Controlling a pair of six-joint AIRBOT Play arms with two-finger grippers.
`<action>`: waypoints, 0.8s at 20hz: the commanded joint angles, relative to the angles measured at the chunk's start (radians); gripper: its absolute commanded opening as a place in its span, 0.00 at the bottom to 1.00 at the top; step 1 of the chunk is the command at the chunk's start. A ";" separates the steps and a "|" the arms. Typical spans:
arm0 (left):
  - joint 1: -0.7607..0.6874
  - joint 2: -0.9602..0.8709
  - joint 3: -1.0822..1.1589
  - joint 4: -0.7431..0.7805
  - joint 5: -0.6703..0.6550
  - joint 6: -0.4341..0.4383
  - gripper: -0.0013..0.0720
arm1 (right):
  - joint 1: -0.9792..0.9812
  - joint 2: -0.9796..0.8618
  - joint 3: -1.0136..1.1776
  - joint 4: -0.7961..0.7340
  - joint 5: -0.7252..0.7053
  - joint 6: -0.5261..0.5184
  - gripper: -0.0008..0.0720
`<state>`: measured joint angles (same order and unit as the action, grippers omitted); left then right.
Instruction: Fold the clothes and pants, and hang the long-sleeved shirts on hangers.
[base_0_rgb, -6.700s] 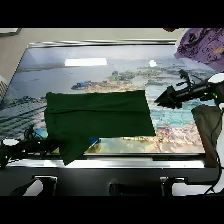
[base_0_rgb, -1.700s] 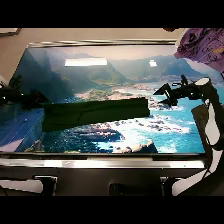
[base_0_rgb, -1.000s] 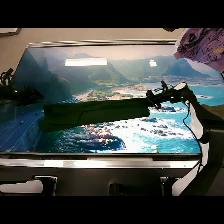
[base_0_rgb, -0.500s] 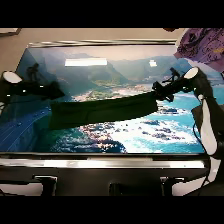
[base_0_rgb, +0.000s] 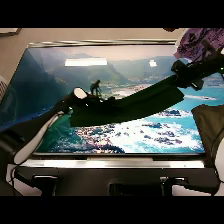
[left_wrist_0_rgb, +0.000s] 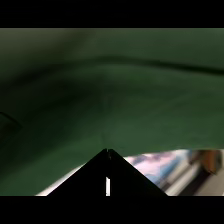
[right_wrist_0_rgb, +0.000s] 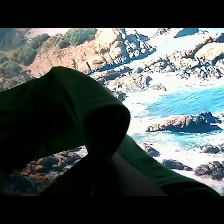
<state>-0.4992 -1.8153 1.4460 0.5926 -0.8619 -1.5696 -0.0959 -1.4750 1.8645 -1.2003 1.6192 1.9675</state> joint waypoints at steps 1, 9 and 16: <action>-0.145 -0.072 0.012 -0.207 0.104 0.029 0.04 | 0.001 0.067 0.031 0.035 0.024 0.096 0.05; -0.281 -0.234 0.282 -0.280 0.244 -0.019 0.04 | 0.001 0.089 0.031 0.093 0.032 0.222 0.05; -0.243 -0.227 0.323 -0.192 0.018 0.006 0.04 | 0.001 0.089 0.031 0.078 0.001 0.253 0.05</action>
<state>-0.7673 -2.0586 1.7546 0.3340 -0.7273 -1.5772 -0.0959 -1.3869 1.8946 -1.1076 1.6409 2.2009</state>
